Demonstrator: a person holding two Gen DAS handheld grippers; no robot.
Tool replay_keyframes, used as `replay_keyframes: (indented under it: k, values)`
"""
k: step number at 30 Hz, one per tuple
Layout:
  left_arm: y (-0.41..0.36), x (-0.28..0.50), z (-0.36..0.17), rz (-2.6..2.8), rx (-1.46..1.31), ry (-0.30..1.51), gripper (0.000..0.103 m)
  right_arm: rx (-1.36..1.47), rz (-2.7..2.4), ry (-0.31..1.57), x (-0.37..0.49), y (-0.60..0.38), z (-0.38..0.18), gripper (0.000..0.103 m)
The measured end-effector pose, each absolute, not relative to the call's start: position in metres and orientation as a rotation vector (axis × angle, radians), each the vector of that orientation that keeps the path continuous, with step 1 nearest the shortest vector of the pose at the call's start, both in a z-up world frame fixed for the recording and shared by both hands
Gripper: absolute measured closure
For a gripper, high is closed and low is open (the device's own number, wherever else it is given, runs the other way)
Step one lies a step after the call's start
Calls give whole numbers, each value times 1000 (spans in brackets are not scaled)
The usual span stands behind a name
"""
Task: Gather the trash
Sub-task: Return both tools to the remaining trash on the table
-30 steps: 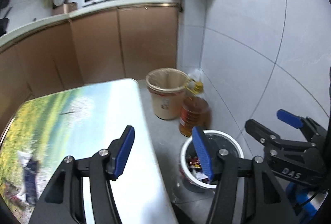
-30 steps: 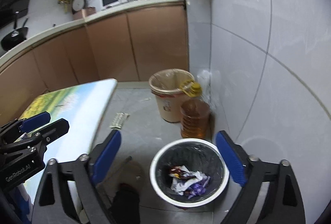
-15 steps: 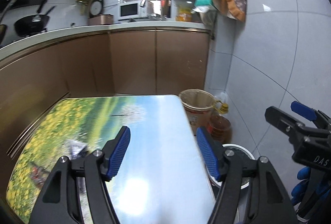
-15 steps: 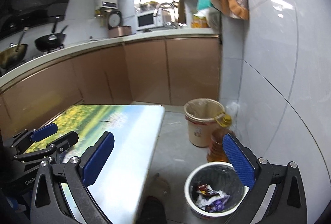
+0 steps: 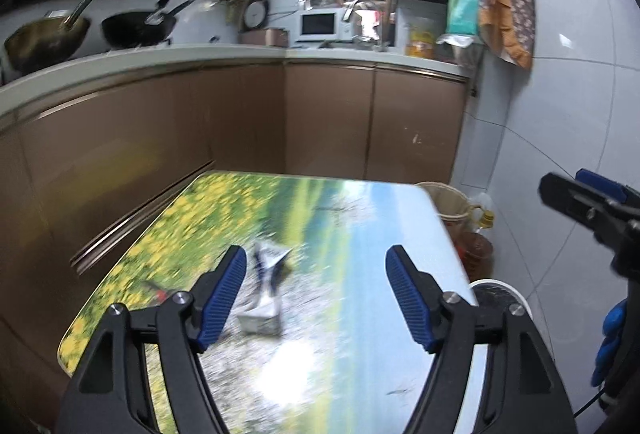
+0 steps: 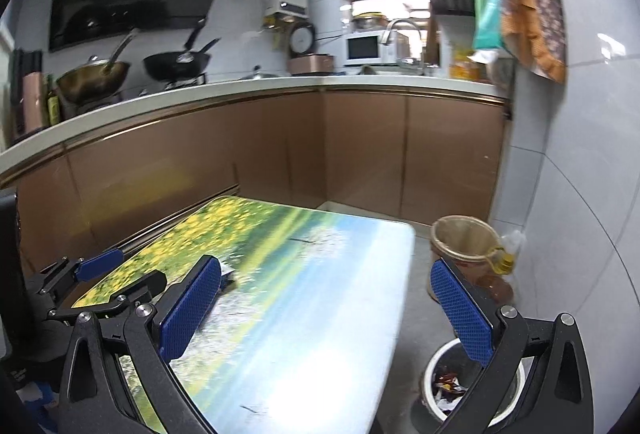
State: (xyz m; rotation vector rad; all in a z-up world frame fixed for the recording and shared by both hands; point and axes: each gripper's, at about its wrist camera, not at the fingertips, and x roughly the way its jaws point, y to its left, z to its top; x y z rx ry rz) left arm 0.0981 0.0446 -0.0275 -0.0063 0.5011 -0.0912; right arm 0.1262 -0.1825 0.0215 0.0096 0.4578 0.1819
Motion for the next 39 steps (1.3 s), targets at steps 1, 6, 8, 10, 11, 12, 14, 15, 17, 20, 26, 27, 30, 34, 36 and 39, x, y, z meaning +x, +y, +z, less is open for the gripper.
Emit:
replay_keyframes:
  k: [1, 6, 8, 10, 11, 12, 14, 15, 17, 20, 26, 27, 30, 34, 36, 39]
  values:
    - [59, 98, -31, -78, -23, 514, 32, 5, 194, 463, 127, -177, 21, 0]
    - [125, 94, -56, 25, -80, 577, 32, -6, 247, 506, 136, -148, 14, 0]
    - [146, 94, -63, 58, -89, 592, 32, -11, 268, 517, 142, -138, 11, 0]
    - [170, 91, -73, 105, -101, 607, 32, -15, 282, 522, 149, -131, 9, 0]
    - [180, 90, -76, 120, -108, 613, 32, -18, 293, 529, 153, -127, 6, 0]
    - [192, 89, -82, 137, -121, 622, 32, -21, 301, 536, 157, -124, 5, 0]
    - [211, 87, -91, 162, -149, 642, 32, -29, 316, 552, 165, -119, -1, 0]
    - [219, 86, -96, 172, -165, 651, 32, -31, 321, 563, 169, -117, -5, 0]
    - [232, 86, -105, 191, -187, 671, 32, -28, 332, 583, 177, -115, -11, 0]
    - [244, 87, -120, 196, -214, 705, 32, -31, 344, 618, 190, -112, -23, 0]
    - [242, 93, -133, 160, -214, 750, 32, -33, 357, 670, 208, -106, -43, 0]
    - [240, 96, -134, 147, -223, 760, 32, -32, 358, 677, 210, -105, -45, 0]
    - [233, 111, -139, 107, -269, 794, 32, -26, 371, 700, 218, -99, -52, 0]
    - [227, 132, -147, 75, -347, 835, 32, -38, 391, 724, 224, -86, -61, 0]
    - [225, 142, -151, 70, -383, 851, 32, -50, 413, 743, 227, -79, -67, 0]
    - [225, 156, -155, 42, -438, 871, 32, -63, 436, 762, 231, -70, -73, 0]
